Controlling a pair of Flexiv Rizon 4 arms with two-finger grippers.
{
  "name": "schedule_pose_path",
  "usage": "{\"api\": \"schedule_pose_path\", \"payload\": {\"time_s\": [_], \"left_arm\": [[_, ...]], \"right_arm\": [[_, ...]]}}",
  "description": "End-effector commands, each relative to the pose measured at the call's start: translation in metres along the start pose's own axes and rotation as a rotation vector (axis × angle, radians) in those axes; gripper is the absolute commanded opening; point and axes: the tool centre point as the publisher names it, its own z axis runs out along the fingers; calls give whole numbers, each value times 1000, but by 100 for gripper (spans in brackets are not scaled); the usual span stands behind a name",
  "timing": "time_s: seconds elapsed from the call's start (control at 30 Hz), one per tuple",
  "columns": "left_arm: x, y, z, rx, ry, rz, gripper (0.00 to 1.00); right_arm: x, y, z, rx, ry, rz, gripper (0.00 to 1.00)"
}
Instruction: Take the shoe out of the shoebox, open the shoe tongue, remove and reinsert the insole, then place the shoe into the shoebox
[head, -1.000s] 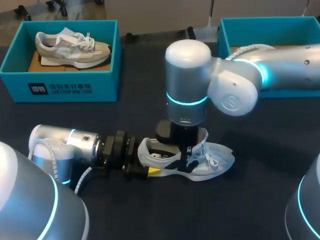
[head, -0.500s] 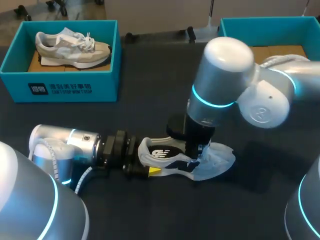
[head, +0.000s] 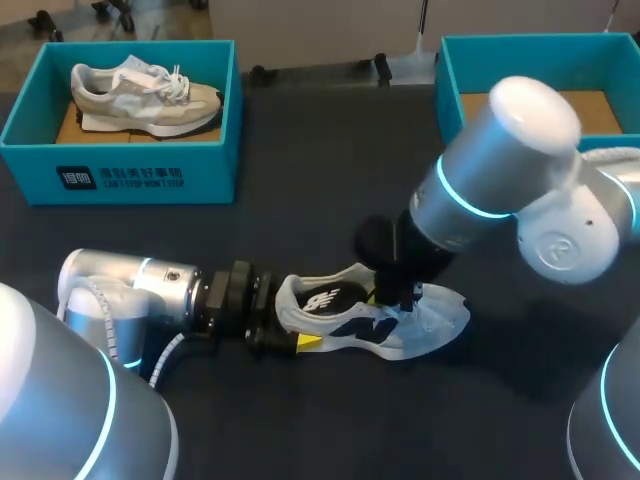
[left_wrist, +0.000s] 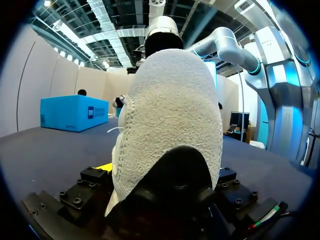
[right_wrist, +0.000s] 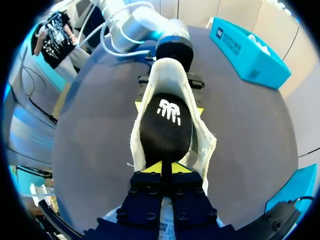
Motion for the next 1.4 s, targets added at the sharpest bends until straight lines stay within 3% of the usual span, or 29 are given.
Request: {"api": "schedule_pose_path", "payload": {"time_s": [0.03, 0.27, 0.43, 0.6, 0.73, 0.8, 1.17, 1.4], "left_arm": [[0, 1, 0, 1, 0, 0, 0], [0, 1, 0, 1, 0, 0, 0], [0, 1, 0, 1, 0, 0, 0], [0, 1, 0, 1, 0, 0, 0], [0, 1, 0, 1, 0, 0, 0], [0, 1, 0, 1, 0, 0, 0], [0, 1, 0, 1, 0, 0, 0], [0, 1, 0, 1, 0, 0, 0]], "right_arm": [[4, -8, -10, -178, -6, -13, 0], [0, -14, -16, -212, -3, -35, 0], [-1, -7, -16, -239, 2, -92, 0], [-2, 4, -15, -207, 34, -145, 0], [-3, 15, -14, -163, 64, -181, 61], [-3, 17, -15, -148, 66, -179, 76], [-4, 26, -29, -94, 85, -190, 73], [-4, 39, -33, -13, 162, -208, 50]]}}
